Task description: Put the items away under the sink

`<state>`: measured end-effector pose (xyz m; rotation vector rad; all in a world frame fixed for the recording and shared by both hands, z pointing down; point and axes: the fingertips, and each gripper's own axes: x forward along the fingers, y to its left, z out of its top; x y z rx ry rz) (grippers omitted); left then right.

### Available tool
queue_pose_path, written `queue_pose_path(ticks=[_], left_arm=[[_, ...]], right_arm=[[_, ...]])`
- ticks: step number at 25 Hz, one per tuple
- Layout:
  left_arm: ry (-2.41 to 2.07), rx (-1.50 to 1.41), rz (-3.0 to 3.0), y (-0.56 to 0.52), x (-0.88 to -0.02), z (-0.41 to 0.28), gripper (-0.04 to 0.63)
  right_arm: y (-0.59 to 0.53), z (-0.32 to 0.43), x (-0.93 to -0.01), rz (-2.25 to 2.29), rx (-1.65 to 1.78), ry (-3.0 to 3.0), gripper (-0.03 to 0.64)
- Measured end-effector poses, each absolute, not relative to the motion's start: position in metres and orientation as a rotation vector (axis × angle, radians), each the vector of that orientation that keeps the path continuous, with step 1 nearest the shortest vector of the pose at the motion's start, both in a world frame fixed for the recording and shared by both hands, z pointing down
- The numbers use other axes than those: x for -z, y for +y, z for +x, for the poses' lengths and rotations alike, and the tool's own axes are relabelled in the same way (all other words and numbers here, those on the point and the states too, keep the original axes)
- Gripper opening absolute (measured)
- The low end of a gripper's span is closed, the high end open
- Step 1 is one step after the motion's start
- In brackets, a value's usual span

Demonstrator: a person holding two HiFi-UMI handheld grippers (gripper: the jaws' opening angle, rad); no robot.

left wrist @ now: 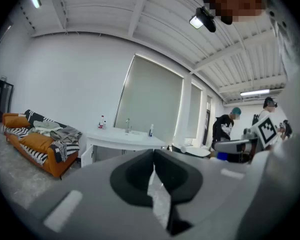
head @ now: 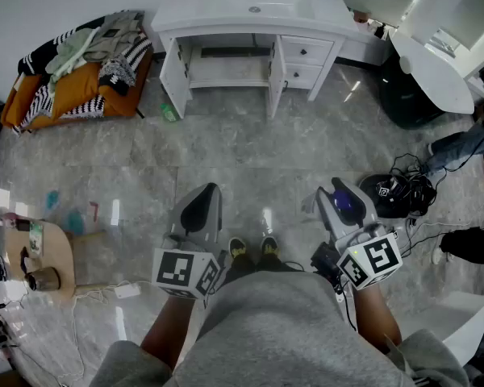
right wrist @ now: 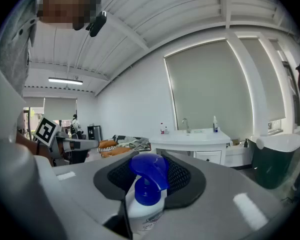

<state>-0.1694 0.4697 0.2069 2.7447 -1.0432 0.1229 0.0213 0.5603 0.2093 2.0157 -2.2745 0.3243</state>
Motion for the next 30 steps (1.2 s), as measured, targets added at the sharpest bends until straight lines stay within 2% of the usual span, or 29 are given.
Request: queue_pose_path(ticks=[20,30], left_arm=[[-1.03,-0.044,2.699,0.442,-0.208,-0.231,0.012],[-1.187,-0.151,2.651,0.42,-0.213,-0.245,0.012]], right_arm=[[0.529,-0.043,-0.207,2.023,-0.306,-2.273,0.144],[0.516,-0.046,-0.201,2.065,-0.306,-2.25,0.144]])
